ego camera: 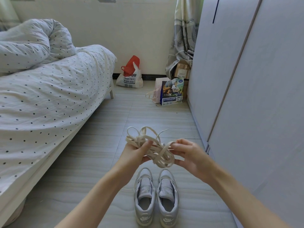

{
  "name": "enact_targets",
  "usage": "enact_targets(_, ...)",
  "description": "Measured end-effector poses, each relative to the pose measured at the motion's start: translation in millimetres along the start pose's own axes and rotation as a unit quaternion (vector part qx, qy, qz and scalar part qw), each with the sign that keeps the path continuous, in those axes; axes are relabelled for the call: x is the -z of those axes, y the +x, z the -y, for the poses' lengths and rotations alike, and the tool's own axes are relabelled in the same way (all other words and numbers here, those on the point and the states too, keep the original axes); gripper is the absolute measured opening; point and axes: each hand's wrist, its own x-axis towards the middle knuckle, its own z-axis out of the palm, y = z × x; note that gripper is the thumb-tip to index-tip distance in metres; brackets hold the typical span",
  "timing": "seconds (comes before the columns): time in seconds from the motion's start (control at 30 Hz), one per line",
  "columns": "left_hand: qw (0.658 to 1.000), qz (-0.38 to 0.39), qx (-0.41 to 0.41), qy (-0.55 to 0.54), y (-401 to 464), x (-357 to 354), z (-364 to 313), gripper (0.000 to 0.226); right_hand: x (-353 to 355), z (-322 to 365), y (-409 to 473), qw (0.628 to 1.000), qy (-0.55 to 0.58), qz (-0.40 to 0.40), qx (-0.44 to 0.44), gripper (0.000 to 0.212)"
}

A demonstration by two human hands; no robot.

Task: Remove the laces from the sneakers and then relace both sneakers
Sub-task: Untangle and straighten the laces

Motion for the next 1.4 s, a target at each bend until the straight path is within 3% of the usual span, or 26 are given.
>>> enact_targets(0.03, 1.0, -0.003, 0.01, -0.02, -0.2, 2.1, -0.4, 0.018, 4.6, 1.5, -0.3, 1.0, 0.029, -0.009, -0.009, 0.003)
enact_targets(0.13, 0.997, -0.03, 0.042, -0.052, -0.5, 8.3, -2.2, 0.018, 21.0, 3.4, 2.5, 0.984, 0.161, -0.075, -0.032, 0.019)
enact_targets(0.23, 0.991, -0.094, 0.05, -0.077, 1.2, 13.0, -2.9, 0.013, 35.2, 7.3, 4.0, 0.92, 0.374, -0.116, -0.016, 0.022)
enact_targets(0.33, 0.987, -0.118, 0.055, -0.092, 3.3, 17.5, -2.8, 0.013, 47.6, 5.7, 7.8, 0.893, 0.425, -0.147, 0.001, 0.025)
enact_targets(0.4, 0.99, -0.106, 0.06, -0.072, 4.0, 19.3, -0.5, 0.011, 51.9, 2.3, 12.3, 0.929, 0.326, -0.175, -0.015, 0.027)
enact_targets(0.47, 0.995, -0.072, 0.062, -0.036, 4.3, 19.6, 1.9, 0.01, 49.2, -3.0, 14.2, 0.983, 0.042, -0.179, -0.005, 0.024)
enact_targets(0.5, 0.997, -0.047, 0.061, -0.017, 3.8, 19.3, 3.0, 0.012, 45.9, -6.6, 13.0, 0.976, -0.152, -0.156, 0.006, 0.016)
enact_targets(0.57, 0.998, -0.01, 0.056, 0.022, 3.2, 19.7, 5.0, 0.012, 41.1, -15.4, 11.8, 0.884, -0.466, -0.033, -0.013, 0.02)
enact_targets(0.6, 0.998, -0.004, 0.052, 0.045, 3.1, 20.2, 5.4, 0.01, 39.3, -19.6, 10.3, 0.835, -0.547, 0.043, -0.041, 0.023)
enact_targets(0.63, 0.997, -0.009, 0.047, 0.069, 3.1, 21.1, 5.5, 0.009, 36.7, -21.0, 7.3, 0.811, -0.574, 0.091, -0.069, 0.021)
enact_targets(0.67, 0.995, -0.021, 0.042, 0.089, 3.7, 22.7, 5.8, 0.01, 36.5, -20.3, 4.3, 0.818, -0.558, 0.109, -0.082, 0.02)
enact_targets(0.73, 0.99, -0.062, 0.04, 0.117, 6.2, 27.2, 6.6, 0.016, 43.2, -15.8, 2.5, 0.888, -0.45, 0.066, -0.066, 0.025)
enact_targets(0.83, 0.98, -0.096, 0.035, 0.169, 8.3, 31.9, 10.9, 0.019, 57.3, -4.0, 3.7, 0.992, -0.116, -0.035, -0.017, 0.03)
enact_targets(0.9, 0.976, -0.068, 0.043, 0.203, 9.2, 31.8, 17.7, 0.018, 63.6, 3.6, 2.7, 0.991, 0.107, -0.074, 0.003, 0.034)
enact_targets(0.93, 0.972, -0.048, 0.049, 0.223, 9.6, 31.0, 21.9, 0.016, 67.2, 6.0, 1.7, 0.982, 0.159, -0.103, 0.02, 0.035)
enact_targets(1.07, 0.937, 0.019, 0.064, 0.343, 14.5, 20.8, 37.2, 0.011, 84.5, 10.7, -8.0, 0.951, 0.229, -0.199, 0.061, 0.035)
enact_targets(1.2, 0.968, 0.095, 0.075, 0.218, 23.3, -15.9, 39.5, 0.01, 101.3, 17.9, -19.7, 0.926, 0.28, -0.225, 0.115, 0.036)
enact_targets(1.3, 0.951, 0.194, 0.078, 0.228, 30.1, -50.7, 43.5, 0.039, 107.4, 20.6, -26.2, 0.934, 0.242, -0.217, 0.147, 0.033)
enact_targets(1.4, 0.904, 0.194, 0.033, 0.379, 35.8, -75.0, 54.7, 0.056, 109.4, 17.0, -29.1, 0.961, 0.151, -0.186, 0.14, 0.028)
